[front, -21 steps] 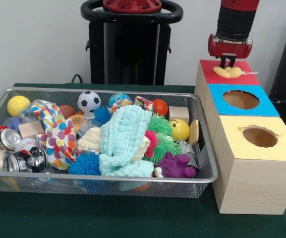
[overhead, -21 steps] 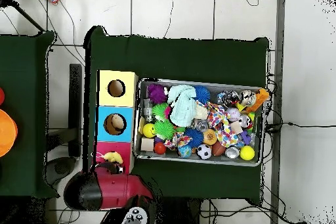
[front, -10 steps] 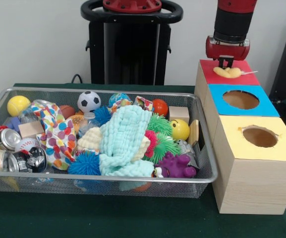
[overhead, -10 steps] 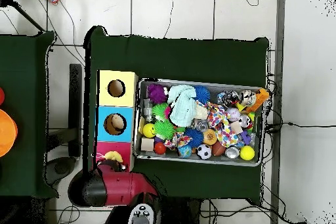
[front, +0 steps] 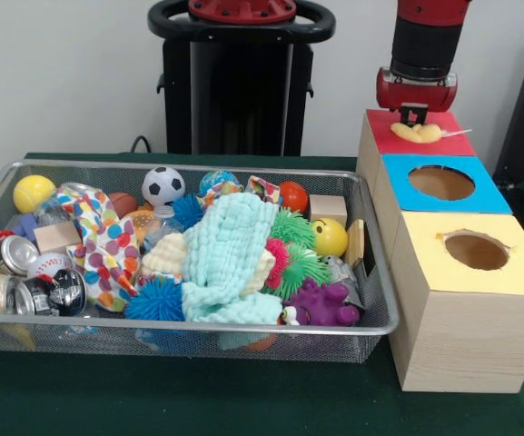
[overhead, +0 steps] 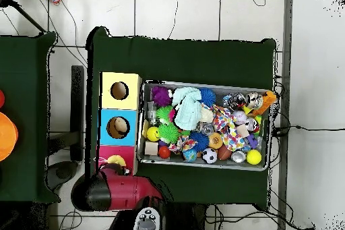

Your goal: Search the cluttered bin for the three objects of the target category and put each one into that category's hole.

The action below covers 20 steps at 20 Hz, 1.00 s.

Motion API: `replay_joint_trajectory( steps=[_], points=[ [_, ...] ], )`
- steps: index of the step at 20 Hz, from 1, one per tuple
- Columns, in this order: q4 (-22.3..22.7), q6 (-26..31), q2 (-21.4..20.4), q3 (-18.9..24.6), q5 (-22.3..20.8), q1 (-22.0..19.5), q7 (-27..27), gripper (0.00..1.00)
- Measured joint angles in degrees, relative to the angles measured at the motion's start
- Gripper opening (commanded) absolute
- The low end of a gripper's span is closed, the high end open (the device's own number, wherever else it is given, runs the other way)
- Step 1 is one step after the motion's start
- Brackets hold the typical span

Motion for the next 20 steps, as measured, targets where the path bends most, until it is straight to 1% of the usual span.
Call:
replay_joint_trajectory(
  steps=[4,10,11,20],
  points=[
    [0.0,0.8,0.0,0.1,0.0,-0.1,0.0,0.0],
    [-0.3,4.4,-1.0,0.8,0.0,-1.3,0.0,0.0],
    [-0.5,6.1,-1.5,1.1,0.0,-1.8,0.0,0.0],
    [-0.8,9.3,-2.7,2.1,0.0,-3.1,0.0,0.0]
  ],
)
